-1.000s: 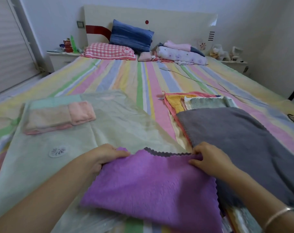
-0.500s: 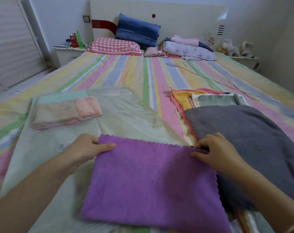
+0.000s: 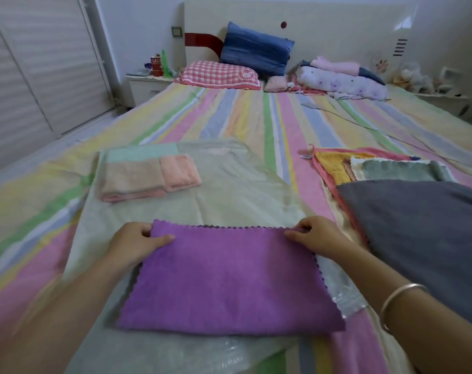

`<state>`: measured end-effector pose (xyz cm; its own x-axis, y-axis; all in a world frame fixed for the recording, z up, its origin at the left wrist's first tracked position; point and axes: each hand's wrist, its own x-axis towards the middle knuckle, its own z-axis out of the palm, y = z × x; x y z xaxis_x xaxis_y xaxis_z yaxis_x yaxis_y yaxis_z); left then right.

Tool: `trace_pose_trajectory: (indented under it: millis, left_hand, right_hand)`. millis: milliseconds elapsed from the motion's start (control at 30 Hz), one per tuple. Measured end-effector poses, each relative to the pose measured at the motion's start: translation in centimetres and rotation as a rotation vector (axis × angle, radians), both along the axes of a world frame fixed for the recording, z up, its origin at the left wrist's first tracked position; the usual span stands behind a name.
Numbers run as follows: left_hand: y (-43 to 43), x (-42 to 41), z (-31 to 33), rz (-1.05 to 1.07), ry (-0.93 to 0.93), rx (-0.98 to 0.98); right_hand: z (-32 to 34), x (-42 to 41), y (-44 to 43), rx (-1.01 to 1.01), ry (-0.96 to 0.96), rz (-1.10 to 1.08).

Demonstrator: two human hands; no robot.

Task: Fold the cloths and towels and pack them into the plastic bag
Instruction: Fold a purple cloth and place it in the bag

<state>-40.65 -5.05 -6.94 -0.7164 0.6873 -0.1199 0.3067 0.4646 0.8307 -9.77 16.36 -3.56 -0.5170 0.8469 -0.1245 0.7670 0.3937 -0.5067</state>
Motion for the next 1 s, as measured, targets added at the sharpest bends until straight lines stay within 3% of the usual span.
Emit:
trace_pose_trajectory:
  millis: [167,333,767,900,1000]
  left_hand:
    - [0.1,-0.1,0.2,-0.013,0.126,0.043]
    - [0.7,0.5,0.4,0.03,0.178,0.113]
    - [2.4,1.5,-0.4,0.206,0.704,-0.006]
    - [3.1,1.0,-1.1,0.201,0.765,-0.11]
    - [3.3,1.1,-0.7,0.21,0.725,-0.144]
  right_hand:
    - [-0.6,1.3,0.6,-0.105,0.152,-0.11]
    - [-1.6,1.0,1.6,-0.087,0.264,-0.189]
    - [-2.4,0.0,2.8,0.003,0.229,-0.197]
    - [-2.8,0.1,2.3,0.031,0.25,-0.247]
    - [-2.3,0.6,1.7,-0.07,0.262,-0.285]
